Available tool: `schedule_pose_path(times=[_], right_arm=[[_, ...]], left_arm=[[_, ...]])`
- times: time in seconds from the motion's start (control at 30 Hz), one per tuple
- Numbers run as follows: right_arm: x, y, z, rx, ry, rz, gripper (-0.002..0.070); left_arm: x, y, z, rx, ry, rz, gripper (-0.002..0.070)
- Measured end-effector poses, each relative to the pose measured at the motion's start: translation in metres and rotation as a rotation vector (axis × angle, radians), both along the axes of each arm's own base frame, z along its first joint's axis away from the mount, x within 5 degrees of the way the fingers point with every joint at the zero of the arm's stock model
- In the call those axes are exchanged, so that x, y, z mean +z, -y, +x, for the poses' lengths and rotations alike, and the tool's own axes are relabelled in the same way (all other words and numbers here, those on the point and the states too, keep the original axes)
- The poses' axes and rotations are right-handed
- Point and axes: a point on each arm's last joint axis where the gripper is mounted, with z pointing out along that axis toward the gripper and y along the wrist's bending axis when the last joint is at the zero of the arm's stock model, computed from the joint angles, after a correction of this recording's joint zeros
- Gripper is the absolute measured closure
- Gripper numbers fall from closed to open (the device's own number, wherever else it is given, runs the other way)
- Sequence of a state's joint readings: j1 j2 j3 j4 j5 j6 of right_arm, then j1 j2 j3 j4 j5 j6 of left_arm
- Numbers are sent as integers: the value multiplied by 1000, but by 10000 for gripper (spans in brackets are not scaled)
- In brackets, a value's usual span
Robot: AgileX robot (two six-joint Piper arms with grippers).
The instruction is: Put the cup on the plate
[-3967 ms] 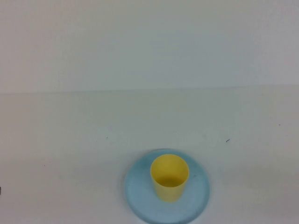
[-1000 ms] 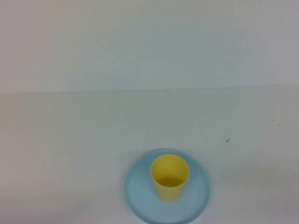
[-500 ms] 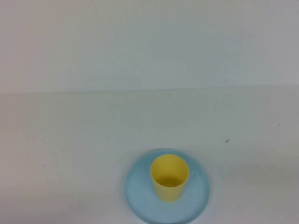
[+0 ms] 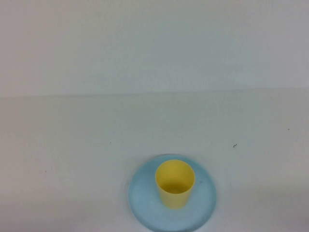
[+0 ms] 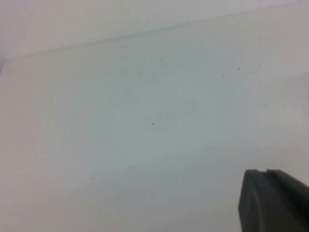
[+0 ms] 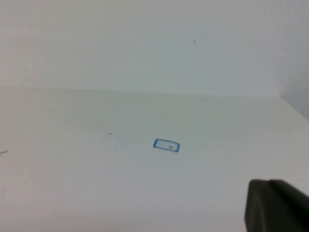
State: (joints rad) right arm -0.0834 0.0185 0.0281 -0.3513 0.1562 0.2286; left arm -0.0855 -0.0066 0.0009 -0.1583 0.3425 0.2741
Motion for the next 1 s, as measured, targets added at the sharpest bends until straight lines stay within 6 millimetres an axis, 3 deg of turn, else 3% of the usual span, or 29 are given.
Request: schedule_pose_path(times=[0.4,0.77,1.0], right_arm=[[-14,2,-6,-49,-134,101,675],[-17,-2,-6,-27,-156,178,675],[-17,-6,-6,39,-173,108,675]], left_arm=[[0,0,0,0,0,0,675],[0,0,0,0,0,0,675],[0,0,0,0,0,0,675]])
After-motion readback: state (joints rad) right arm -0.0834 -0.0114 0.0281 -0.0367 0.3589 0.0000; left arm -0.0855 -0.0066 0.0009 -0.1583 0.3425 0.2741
